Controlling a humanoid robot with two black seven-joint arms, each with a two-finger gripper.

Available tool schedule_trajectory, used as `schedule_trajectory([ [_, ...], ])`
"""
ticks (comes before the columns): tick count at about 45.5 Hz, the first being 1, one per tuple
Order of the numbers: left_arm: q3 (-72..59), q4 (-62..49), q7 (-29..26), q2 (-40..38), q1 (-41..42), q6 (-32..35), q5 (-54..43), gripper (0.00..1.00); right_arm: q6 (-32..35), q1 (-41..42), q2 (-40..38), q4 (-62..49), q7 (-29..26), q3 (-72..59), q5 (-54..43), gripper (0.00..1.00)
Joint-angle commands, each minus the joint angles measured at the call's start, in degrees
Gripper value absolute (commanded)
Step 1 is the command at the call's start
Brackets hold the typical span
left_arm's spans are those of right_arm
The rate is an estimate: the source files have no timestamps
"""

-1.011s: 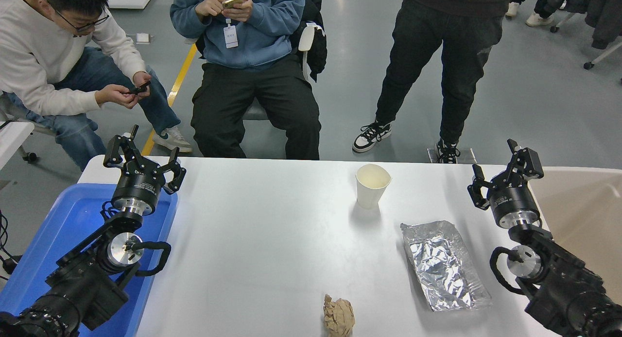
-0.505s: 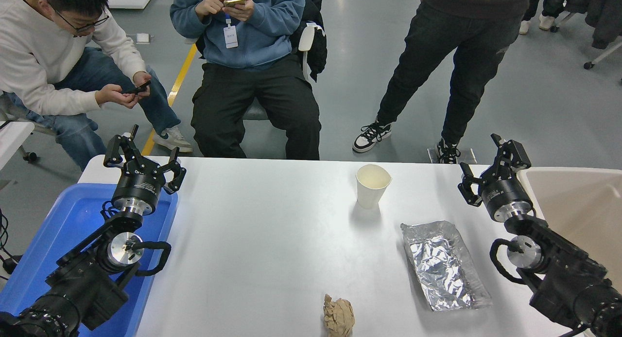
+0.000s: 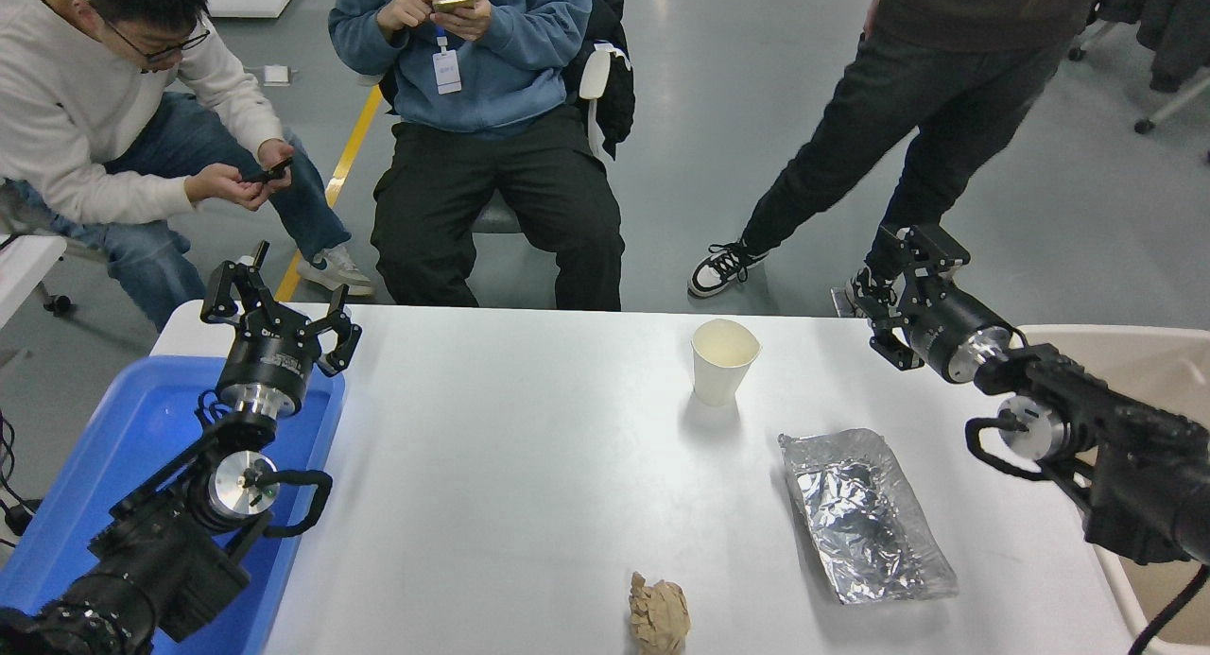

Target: Dispose of the paper cup in the dustbin

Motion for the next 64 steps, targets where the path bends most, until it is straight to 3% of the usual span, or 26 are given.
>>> schedule_trajectory([
  [1,0.0,0.0,0.0,0.03,0.01,0.02,0.0,1.0,-0.42,7.27,-2.49,5.97,-7.31,-9.59,-7.86,1.0],
  [12,0.0,0.0,0.0,-0.06,0.01,0.02,0.0,1.0,-0.94,15.7,-0.48,6.06,-11.01,-22.85,-12.69,1.0],
  [24,0.0,0.0,0.0,-0.06,0.01,0.02,0.0,1.0,-3.05,23.53,10.07,1.85,-12.24,-38.77,-14.45,1.0],
  [34,0.0,0.0,0.0,0.03,0.01,0.02,0.0,1.0,-10.96,22.57,19.91,-3.78,-12.15,-48.96,-15.15,1.0],
  [41,0.0,0.0,0.0,-0.06,0.01,0.02,0.0,1.0,-10.96,20.11,25.01,-8.34,-12.15,-52.04,-15.24,1.0],
  [64,0.09,0.0,0.0,-0.06,0.01,-0.07,0.0,1.0,-10.17,13.16,25.37,-16.52,-11.71,-56.0,-16.91,1.0],
])
